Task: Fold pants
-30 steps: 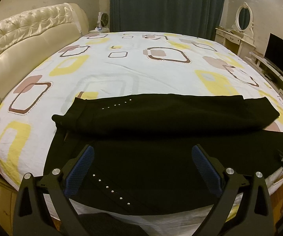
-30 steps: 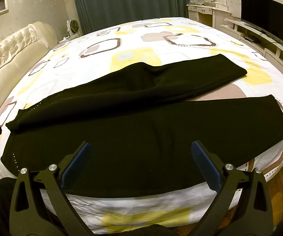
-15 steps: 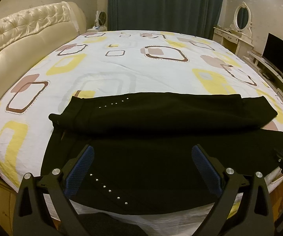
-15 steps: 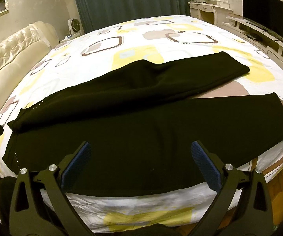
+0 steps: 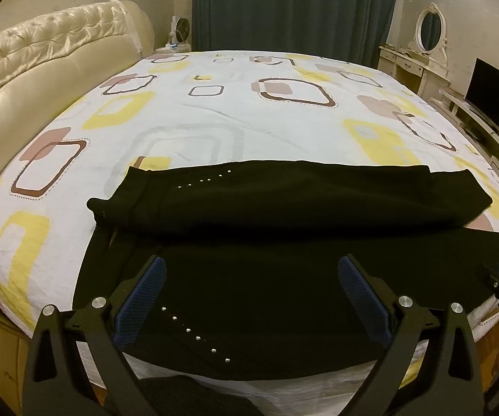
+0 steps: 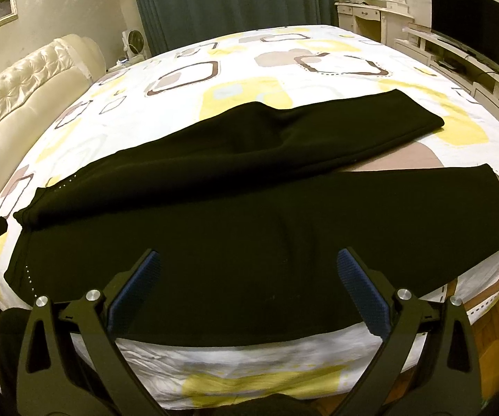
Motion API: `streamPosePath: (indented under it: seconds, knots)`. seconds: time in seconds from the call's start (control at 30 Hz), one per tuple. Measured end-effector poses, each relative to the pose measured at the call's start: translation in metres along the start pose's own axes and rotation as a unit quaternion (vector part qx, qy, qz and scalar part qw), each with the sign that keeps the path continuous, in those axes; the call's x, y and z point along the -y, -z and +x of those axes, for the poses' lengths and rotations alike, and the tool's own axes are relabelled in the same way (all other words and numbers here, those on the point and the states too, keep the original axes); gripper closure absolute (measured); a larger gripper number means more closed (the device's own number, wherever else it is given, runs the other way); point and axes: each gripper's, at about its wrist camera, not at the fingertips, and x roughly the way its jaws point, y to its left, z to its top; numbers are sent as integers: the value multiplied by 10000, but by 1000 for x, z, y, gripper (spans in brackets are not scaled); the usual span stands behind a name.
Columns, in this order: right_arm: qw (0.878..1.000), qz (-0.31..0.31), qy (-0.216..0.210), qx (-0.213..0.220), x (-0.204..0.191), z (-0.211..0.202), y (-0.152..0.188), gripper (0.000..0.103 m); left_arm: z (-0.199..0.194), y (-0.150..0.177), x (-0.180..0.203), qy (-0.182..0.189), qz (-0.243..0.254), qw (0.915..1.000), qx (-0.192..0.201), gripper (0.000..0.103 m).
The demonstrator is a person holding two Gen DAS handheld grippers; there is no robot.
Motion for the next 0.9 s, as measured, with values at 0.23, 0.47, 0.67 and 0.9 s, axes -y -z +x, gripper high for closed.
streamPosePath:
  seconds: [0.23, 0.47, 0.67, 0.9]
  knots:
    - [10000, -1, -44, 10, 2, -3, -2, 2, 0, 1, 0, 77, 65, 9999, 8, 4]
    - [10000, -27, -51, -24, 3, -3, -2, 2, 2, 2, 4, 65, 137, 9999, 8, 4]
    - [9998, -57, -178, -68, 6, -2, -8, 2, 6, 1, -7, 121, 50, 9999, -101, 4]
    - [9954, -239, -917, -139, 7, 12, -49, 2, 12, -23, -54, 302, 253, 9992, -83, 4]
